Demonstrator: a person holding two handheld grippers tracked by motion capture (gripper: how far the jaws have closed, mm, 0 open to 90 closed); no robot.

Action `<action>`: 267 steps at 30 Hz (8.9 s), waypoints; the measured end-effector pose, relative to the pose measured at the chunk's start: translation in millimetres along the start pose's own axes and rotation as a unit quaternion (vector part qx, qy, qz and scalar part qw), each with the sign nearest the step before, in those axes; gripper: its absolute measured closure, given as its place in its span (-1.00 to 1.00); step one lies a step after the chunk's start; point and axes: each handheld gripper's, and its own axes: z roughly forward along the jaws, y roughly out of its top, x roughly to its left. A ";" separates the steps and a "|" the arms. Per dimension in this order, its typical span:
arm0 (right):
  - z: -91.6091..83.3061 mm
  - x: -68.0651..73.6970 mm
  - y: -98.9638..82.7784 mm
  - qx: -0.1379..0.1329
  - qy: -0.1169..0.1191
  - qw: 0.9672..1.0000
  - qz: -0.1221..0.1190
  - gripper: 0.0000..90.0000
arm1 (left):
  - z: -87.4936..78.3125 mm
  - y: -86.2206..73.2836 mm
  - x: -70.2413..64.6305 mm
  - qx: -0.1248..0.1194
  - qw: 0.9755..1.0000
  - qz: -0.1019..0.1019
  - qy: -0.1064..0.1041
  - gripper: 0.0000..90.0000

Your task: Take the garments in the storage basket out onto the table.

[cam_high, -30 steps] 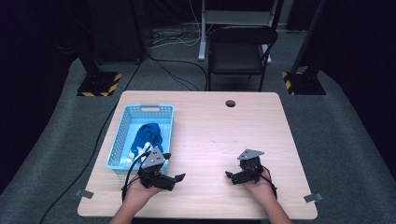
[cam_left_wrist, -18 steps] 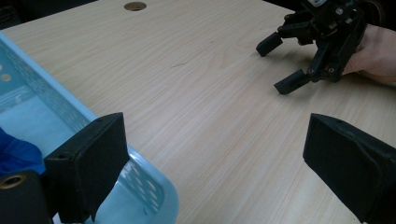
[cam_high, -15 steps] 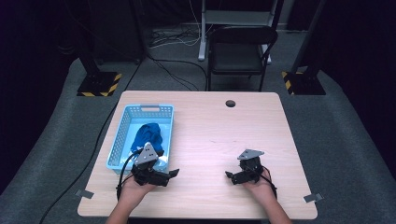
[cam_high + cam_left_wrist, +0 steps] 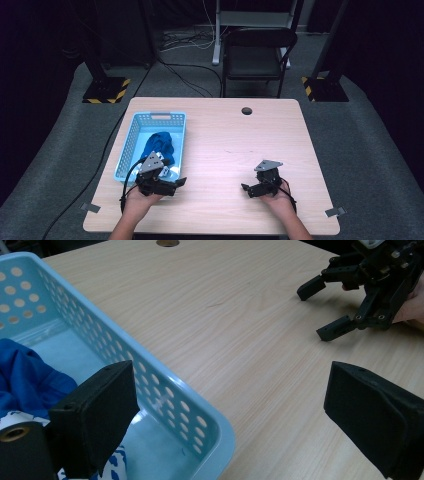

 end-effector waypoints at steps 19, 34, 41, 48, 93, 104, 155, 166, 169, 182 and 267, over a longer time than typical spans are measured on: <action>0.0 0.0 0.0 0.000 0.000 1.000 0.000 -0.94 | -6.9 -1.6 11.5 -0.008 1.000 -0.017 0.015 -0.86; 0.0 0.0 0.0 0.000 0.000 1.000 0.000 -0.94 | -7.0 -0.7 23.9 -0.001 0.999 -0.029 0.032 -0.85; 0.0 0.0 0.0 0.000 0.000 1.000 0.000 -0.94 | -5.7 -2.1 34.5 0.008 0.998 -0.042 0.042 -0.85; 0.0 0.0 0.0 0.000 0.000 1.000 0.000 -0.94 | -4.7 -3.9 46.0 0.013 0.997 -0.057 0.050 -0.85; 0.0 0.0 0.0 0.000 0.000 1.000 0.000 -0.94 | 16.6 27.4 88.8 0.044 0.986 -0.114 0.115 -0.82; 0.0 -0.1 0.0 0.000 0.000 1.000 0.000 -0.94 | 31.8 29.4 102.1 0.087 0.976 -0.148 0.133 -0.80; 0.0 -0.2 0.0 0.000 0.001 1.000 0.000 -0.95 | 75.4 15.1 129.2 0.205 0.933 -0.235 0.178 -0.53; -0.1 -0.2 0.0 0.000 0.001 1.000 0.000 -0.95 | 75.0 14.4 130.8 0.214 0.928 -0.238 0.192 -0.08; -0.1 -0.3 0.0 0.000 0.002 1.000 0.000 -0.95 | 74.3 14.2 131.0 0.214 0.928 -0.236 0.192 0.01; -0.1 -0.3 0.0 0.000 0.002 1.000 0.001 -0.95 | 67.0 19.7 127.3 0.192 0.934 -0.228 0.196 0.35; 0.0 -0.1 0.0 0.000 0.001 1.000 -0.001 -0.95 | 43.0 94.6 28.4 0.082 0.990 -0.074 0.092 0.37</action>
